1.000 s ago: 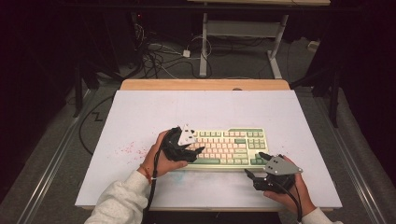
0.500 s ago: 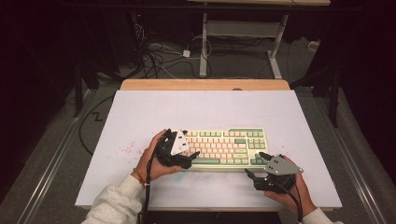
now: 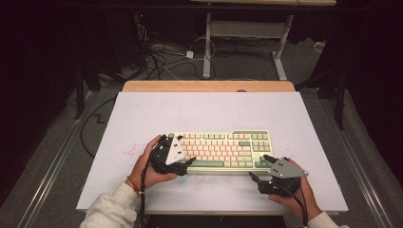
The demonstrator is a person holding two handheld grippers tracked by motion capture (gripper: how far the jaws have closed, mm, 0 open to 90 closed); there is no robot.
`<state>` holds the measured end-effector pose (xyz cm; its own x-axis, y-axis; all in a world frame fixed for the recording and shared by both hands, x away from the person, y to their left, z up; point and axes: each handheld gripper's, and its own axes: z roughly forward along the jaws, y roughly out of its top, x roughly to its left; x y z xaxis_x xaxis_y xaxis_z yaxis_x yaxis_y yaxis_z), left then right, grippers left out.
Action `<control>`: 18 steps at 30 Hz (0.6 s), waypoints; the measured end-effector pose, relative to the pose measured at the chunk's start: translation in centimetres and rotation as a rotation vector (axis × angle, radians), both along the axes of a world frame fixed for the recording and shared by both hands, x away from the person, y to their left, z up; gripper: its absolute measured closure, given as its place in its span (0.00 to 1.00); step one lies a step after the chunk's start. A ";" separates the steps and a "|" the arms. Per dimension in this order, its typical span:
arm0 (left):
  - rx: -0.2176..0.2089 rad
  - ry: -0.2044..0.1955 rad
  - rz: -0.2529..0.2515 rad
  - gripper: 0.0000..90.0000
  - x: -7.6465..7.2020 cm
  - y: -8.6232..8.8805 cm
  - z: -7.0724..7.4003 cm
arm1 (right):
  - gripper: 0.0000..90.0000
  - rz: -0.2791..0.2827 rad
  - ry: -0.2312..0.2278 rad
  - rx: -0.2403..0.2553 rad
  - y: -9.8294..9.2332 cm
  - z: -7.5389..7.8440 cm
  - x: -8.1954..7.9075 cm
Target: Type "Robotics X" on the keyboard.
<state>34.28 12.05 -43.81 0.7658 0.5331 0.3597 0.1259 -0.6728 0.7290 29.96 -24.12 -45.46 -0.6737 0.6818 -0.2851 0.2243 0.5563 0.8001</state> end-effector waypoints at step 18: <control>0.010 0.013 0.064 0.19 -1.2 2.8 -1.1 | 0.29 0.005 0.012 0.013 0.2 0.3 0.5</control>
